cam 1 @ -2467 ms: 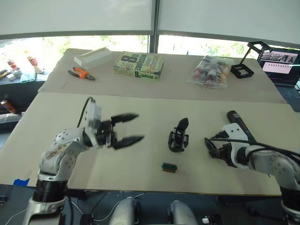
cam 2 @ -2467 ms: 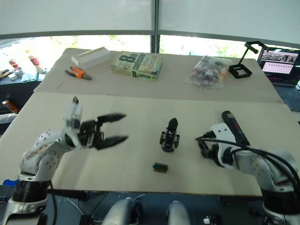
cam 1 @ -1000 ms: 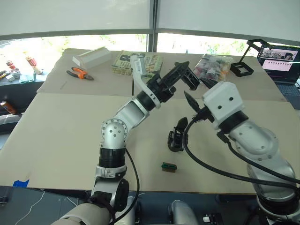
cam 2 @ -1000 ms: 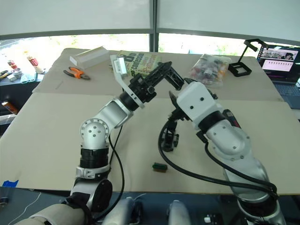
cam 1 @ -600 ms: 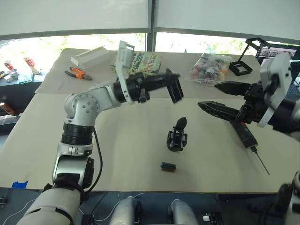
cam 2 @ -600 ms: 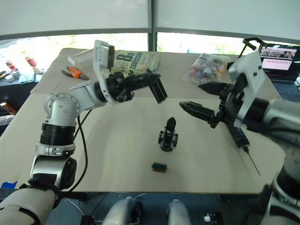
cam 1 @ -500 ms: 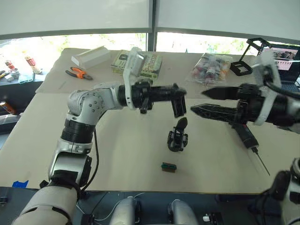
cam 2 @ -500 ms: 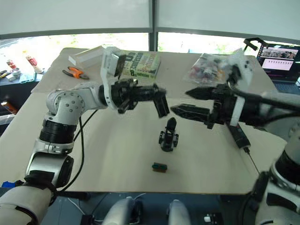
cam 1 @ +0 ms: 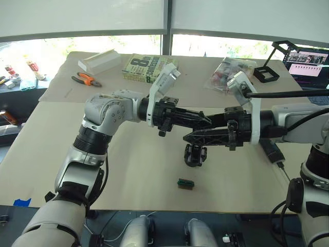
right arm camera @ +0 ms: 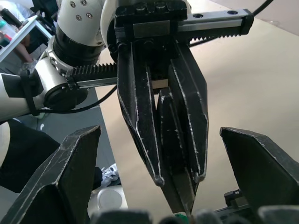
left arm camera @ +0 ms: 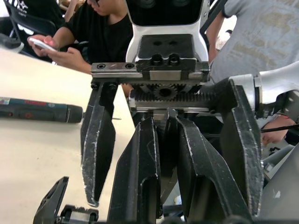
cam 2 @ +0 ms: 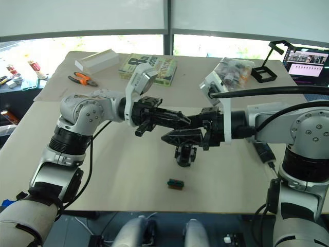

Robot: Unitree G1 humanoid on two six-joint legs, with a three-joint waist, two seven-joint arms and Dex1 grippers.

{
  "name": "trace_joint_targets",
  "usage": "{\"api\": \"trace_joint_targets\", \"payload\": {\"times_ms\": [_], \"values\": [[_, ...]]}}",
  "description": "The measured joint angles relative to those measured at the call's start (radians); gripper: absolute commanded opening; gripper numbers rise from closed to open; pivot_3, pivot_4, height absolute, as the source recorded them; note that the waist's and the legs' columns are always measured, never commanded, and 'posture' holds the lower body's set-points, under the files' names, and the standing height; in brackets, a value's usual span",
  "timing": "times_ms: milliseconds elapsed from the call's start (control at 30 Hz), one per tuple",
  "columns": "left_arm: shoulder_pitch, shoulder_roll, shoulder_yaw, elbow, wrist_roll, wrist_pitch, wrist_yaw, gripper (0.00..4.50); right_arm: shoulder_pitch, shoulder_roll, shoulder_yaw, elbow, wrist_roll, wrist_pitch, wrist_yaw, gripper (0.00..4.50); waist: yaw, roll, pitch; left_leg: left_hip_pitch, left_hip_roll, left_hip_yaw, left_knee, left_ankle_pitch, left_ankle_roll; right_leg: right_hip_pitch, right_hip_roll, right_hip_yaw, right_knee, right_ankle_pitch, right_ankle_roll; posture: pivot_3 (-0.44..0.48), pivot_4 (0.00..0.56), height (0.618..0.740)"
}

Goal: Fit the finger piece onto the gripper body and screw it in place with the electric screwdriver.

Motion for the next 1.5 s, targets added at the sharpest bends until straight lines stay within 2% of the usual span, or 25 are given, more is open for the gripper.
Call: {"api": "trace_joint_targets", "payload": {"times_ms": [67,267,333,367,667,767,967,1000,1100,1133,1267,1333,1500], "values": [[0.002,-0.007,0.004,-0.007,0.0,0.004,0.008,0.05,0.007,-0.025,0.014,-0.001,0.045,-0.007,-0.025,3.38,0.001,0.0,0.0,0.0,0.0,0.0,0.0,0.0,0.0,0.0,0.0,0.0,0.0,0.0,0.0,0.0,0.15,0.74],[0.012,-0.023,0.04,-0.011,-0.006,0.035,0.032,0.05,0.067,-0.101,0.055,-0.004,0.137,-0.076,-0.09,1.22,0.0,0.0,0.0,0.0,0.0,0.0,0.0,0.0,0.001,0.0,0.0,0.0,-0.001,0.0,0.0,0.0,0.15,0.74],[0.012,-0.022,0.042,-0.01,-0.006,0.044,0.032,0.05,0.078,-0.123,0.068,-0.006,0.158,-0.102,-0.106,0.58,0.0,0.0,0.0,0.0,0.0,0.0,0.0,0.0,0.001,0.0,0.0,0.0,-0.001,0.0,0.0,0.0,0.15,0.74],[0.013,-0.02,0.042,-0.01,-0.01,0.048,0.024,0.05,0.082,-0.129,0.076,-0.009,0.175,-0.115,-0.114,0.41,0.0,0.0,0.0,0.0,0.0,0.0,0.0,0.0,0.001,0.0,0.0,0.0,-0.001,0.0,0.0,0.0,0.15,0.74],[0.013,0.0,0.04,-0.024,-0.018,0.079,-0.022,0.05,0.1,-0.174,0.123,-0.045,0.211,-0.19,-0.107,0.41,0.001,0.0,0.0,-0.001,0.001,0.0,0.0,0.0,0.001,0.0,0.0,0.0,-0.004,0.0,0.0,0.0,0.15,0.74],[0.023,-0.007,0.044,-0.039,-0.02,0.075,-0.021,1.45,0.126,-0.176,0.121,-0.062,0.2,-0.224,-0.077,0.39,0.002,0.0,0.0,-0.001,0.001,0.0,0.0,0.0,0.001,0.0,0.0,0.0,-0.004,0.0,0.0,0.0,0.15,0.74],[0.051,-0.013,0.063,-0.057,0.024,-0.052,-0.026,4.37,0.232,-0.179,0.103,-0.104,0.1,-0.313,-0.008,0.38,0.002,0.0,0.0,-0.001,0.001,0.0,0.0,-0.001,0.001,0.0,0.0,0.0,-0.004,0.0,0.001,0.0,0.15,0.74],[0.067,0.002,0.067,-0.036,0.052,-0.122,-0.064,4.5,0.273,-0.18,0.078,-0.132,0.063,-0.346,0.028,0.38,0.002,0.0,0.0,-0.001,0.001,0.0,0.0,-0.001,0.001,0.0,0.0,0.0,-0.005,0.0,0.001,0.0,0.15,0.74],[0.103,0.052,0.074,0.094,0.167,-0.37,-0.148,4.5,0.405,-0.176,0.009,-0.208,-0.064,-0.471,0.156,0.38,0.003,0.0,0.0,0.0,0.001,0.001,0.0,-0.001,0.001,0.0,0.001,0.0,-0.006,0.0,0.001,0.0,0.15,0.74],[0.117,0.07,0.065,0.182,0.249,-0.524,-0.187,4.5,0.473,-0.175,-0.018,-0.238,-0.13,-0.538,0.223,0.38,0.004,0.0,0.0,0.0,0.0,0.001,0.001,-0.001,0.002,0.0,0.001,-0.001,-0.006,0.0,0.001,0.0,0.15,0.74],[0.164,0.104,0.013,0.404,0.448,-0.882,-0.263,4.5,0.644,-0.17,-0.039,-0.289,-0.341,-0.733,0.388,0.38,0.009,0.0,0.0,-0.001,-0.001,0.002,0.003,-0.004,0.007,0.0,0.001,-0.001,-0.006,0.001,0.002,0.0,0.15,0.74],[0.195,0.093,-0.002,0.489,0.501,-0.975,-0.277,4.5,0.696,-0.161,-0.038,-0.291,-0.441,-0.823,0.44,0.38,0.011,0.0,0.0,-0.004,-0.001,0.002,0.008,-0.004,0.008,0.0,0.0,-0.001,-0.006,0.002,0.003,0.0,0.15,0.74],[0.251,-0.022,-0.026,0.586,0.611,-1.127,-0.203,4.5,0.771,-0.108,-0.035,-0.289,-0.59,-0.995,0.523,0.38,0.022,0.0,0.0,-0.007,-0.002,0.001,0.017,-0.008,0.013,0.001,-0.002,-0.001,-0.006,0.005,0.01,0.0,0.15,0.74]]}}
